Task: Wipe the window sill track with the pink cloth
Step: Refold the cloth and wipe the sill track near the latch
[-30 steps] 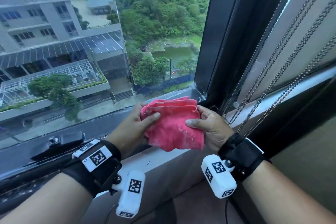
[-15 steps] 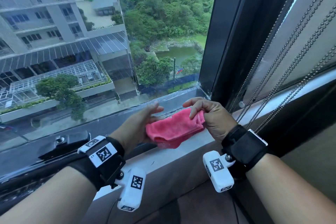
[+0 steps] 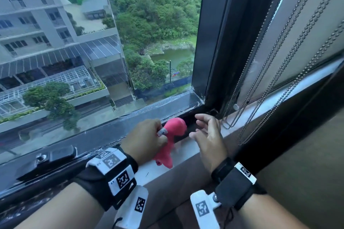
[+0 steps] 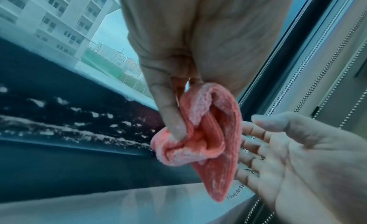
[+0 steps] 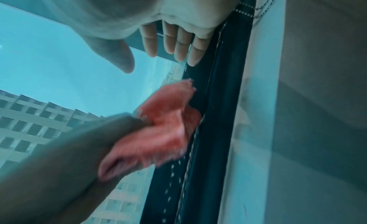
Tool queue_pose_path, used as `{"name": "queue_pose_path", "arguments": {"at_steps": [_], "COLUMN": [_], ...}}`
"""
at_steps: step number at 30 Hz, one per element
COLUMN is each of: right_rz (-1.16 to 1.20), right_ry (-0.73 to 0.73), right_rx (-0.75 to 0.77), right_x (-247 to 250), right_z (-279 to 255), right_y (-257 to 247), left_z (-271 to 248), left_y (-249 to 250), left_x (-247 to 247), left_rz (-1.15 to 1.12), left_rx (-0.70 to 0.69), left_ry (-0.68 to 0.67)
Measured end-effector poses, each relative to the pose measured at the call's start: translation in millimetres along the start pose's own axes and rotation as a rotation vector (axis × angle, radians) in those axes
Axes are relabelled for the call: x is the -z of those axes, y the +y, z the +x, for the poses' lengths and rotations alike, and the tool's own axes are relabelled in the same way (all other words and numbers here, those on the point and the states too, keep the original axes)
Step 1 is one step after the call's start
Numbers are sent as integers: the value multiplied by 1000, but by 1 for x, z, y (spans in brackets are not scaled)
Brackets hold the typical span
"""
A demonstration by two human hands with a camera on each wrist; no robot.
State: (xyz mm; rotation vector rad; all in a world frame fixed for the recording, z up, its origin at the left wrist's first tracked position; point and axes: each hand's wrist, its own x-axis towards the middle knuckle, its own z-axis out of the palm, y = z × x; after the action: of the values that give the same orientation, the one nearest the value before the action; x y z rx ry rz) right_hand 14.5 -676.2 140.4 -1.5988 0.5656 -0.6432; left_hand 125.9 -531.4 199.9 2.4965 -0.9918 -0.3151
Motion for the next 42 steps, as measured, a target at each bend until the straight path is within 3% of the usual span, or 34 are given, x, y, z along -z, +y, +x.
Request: {"name": "queue_pose_path", "arguments": {"at_steps": [2, 5, 8, 10, 13, 15, 17, 20, 22, 25, 28, 30, 32, 36, 38, 40, 42], "right_rz": [55, 457, 624, 648, 730, 741, 769, 791, 807, 842, 616, 386, 348, 806, 742, 600, 436], "right_ry": [-50, -175, -225, -179, -115, -135, -203, -268, -289, -399, -476, -534, -521, -489, -542, -430, -225], "right_rx": [-100, -331, -375, -364, -399, -412, -404, -379, -381, -338, -194, -94, -114, -431, -446, -426, -389], "right_x": [-11, -25, -30, -31, -21, -15, -14, -15, -12, -3, 10, 19, 26, 35, 28, 18, 19], "right_z": [-10, -16, -17, -16, -12, -11, -13, -17, -19, -18, -11, -8, -6, -17, -29, -34, -28], "right_y": [6, 13, 6, 1, -5, -10, -14, -14, -11, -12, -18, -22, -21, -13, -11, -6, -2], "left_z": [3, 3, -7, -10, -5, -3, -8, -19, -24, -27, -28, -30, -30, -27, -27, -29, -29], "left_y": [0, 4, 13, 13, 0, -8, -10, -3, 3, 7, 4, 4, 5, 10, 11, 9, 10], "left_x": [-6, -17, -26, -28, -25, -22, -23, -25, -27, -22, -15, -15, -19, -29, -33, -38, -39], "left_rz": [-27, -167, -326, -431, -619, -560, -596, -965, -1134, -1207, -1377, -1347, -1315, -1319, -1246, -1084, -806], "left_rx": [24, -22, -169, -169, 40, 126, 156, 220, 281, 333, 405, 313, 206, 237, 218, 166, 99], "left_ry": [37, 50, -145, -228, -54, 46, -87, -363, -412, -412, -515, -582, -545, -289, -225, -189, -129]}}
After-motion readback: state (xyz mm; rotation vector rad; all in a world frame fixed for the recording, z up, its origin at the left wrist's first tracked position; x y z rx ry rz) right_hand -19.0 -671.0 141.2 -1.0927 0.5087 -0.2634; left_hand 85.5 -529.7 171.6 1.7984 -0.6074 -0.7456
